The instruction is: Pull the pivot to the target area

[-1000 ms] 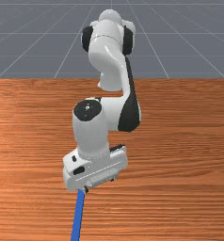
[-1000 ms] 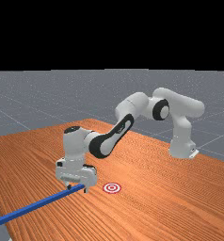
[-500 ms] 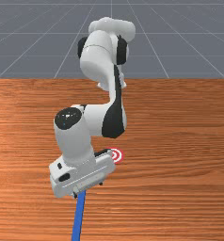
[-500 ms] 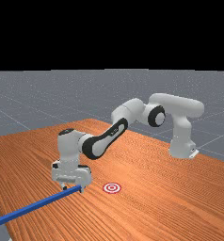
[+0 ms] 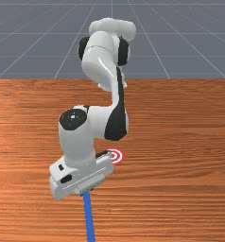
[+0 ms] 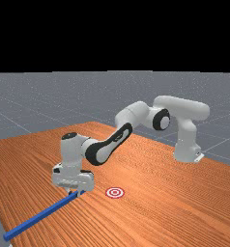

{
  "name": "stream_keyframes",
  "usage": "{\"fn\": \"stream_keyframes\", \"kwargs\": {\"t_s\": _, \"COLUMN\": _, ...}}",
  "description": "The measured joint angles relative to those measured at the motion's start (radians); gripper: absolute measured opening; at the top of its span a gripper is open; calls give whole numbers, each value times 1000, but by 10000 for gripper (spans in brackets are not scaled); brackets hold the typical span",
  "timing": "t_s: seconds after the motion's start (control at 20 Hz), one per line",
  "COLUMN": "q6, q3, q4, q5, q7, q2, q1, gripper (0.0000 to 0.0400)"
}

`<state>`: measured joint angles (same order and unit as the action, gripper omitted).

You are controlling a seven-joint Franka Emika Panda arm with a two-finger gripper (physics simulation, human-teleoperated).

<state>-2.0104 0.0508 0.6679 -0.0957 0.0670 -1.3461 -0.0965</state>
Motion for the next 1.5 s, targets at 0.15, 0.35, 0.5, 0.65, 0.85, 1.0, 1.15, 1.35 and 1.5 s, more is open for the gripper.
{"fn": "stream_keyframes", "kwargs": {"t_s": 0.15, "q6": -16, "q3": 0, "q4": 33, "q5": 0, "q7": 14, "q2": 21, "q1": 14, "gripper": 96}}
{"fn": "stream_keyframes", "kwargs": {"t_s": 0.35, "q6": -28, "q3": -7, "q4": 64, "q5": 6, "q7": -4, "q2": 37, "q1": 36, "gripper": 96}}
{"fn": "stream_keyframes", "kwargs": {"t_s": 0.5, "q6": -129, "q3": 1, "q4": 325, "q5": -7, "q7": 49, "q2": 176, "q1": 51, "gripper": 95}}
{"fn": "stream_keyframes", "kwargs": {"t_s": 0.65, "q6": -278, "q3": 3, "q4": 597, "q5": -20, "q7": 52, "q2": 318, "q1": 57, "gripper": 95}}
{"fn": "stream_keyframes", "kwargs": {"t_s": 0.85, "q6": -417, "q3": -12, "q4": 892, "q5": -15, "q7": -28, "q2": 472, "q1": 48, "gripper": 95}}
{"fn": "stream_keyframes", "kwargs": {"t_s": 1.0, "q6": -405, "q3": -1, "q4": 1039, "q5": -16, "q7": -7, "q2": 555, "q1": 55, "gripper": 95}}
{"fn": "stream_keyframes", "kwargs": {"t_s": 1.15, "q6": -474, "q3": 1, "q4": 1210, "q5": -18, "q7": -17, "q2": 644, "q1": 56, "gripper": 95}}
{"fn": "stream_keyframes", "kwargs": {"t_s": 1.35, "q6": -668, "q3": 16, "q4": 1431, "q5": -55, "q7": 47, "q2": 747, "q1": 76, "gripper": 97}}
{"fn": "stream_keyframes", "kwargs": {"t_s": 1.5, "q6": -644, "q3": -102, "q4": 1456, "q5": -143, "q7": -140, "q2": 760, "q1": -47, "gripper": 95}}
